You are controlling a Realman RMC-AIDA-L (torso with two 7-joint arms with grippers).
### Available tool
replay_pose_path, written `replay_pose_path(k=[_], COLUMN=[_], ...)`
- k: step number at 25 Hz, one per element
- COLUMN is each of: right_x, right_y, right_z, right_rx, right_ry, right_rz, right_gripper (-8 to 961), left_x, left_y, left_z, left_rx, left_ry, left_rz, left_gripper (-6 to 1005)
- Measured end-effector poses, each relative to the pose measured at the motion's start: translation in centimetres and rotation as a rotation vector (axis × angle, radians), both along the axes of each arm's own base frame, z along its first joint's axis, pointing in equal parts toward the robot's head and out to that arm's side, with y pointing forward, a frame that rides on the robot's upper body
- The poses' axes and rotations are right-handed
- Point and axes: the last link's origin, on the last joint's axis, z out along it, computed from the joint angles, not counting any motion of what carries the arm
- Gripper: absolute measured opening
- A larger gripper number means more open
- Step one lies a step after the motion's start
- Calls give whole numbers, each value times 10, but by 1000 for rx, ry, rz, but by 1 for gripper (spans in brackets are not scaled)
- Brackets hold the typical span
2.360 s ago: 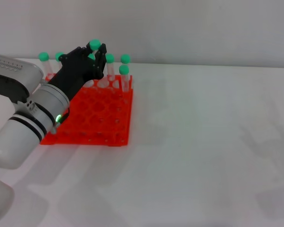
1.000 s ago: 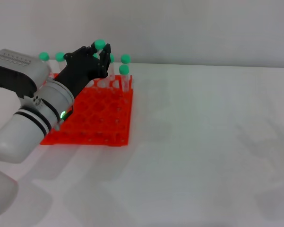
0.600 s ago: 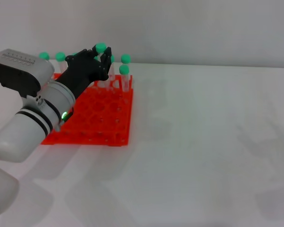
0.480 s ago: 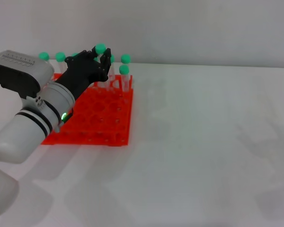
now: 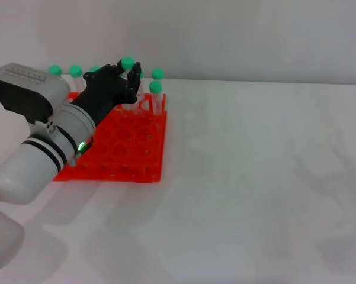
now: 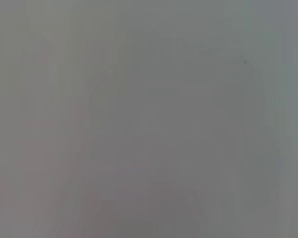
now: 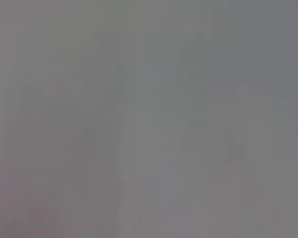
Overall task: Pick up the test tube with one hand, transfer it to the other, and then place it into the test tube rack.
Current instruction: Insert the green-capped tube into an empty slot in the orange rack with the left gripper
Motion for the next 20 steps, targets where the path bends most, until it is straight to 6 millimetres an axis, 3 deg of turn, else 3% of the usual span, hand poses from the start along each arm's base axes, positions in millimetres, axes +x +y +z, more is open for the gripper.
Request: replay_pose_path(k=[20], right_x=[-1], right_y=[-3], right_z=[-1], right_rx=[-3], right_ry=[9], right_rz=[13], right_gripper=[864], left_x=[-5], left_y=[-5], left_z=[-9], left_rx=[-38], left_ry=[31], left_rz=[18], left_gripper=[261])
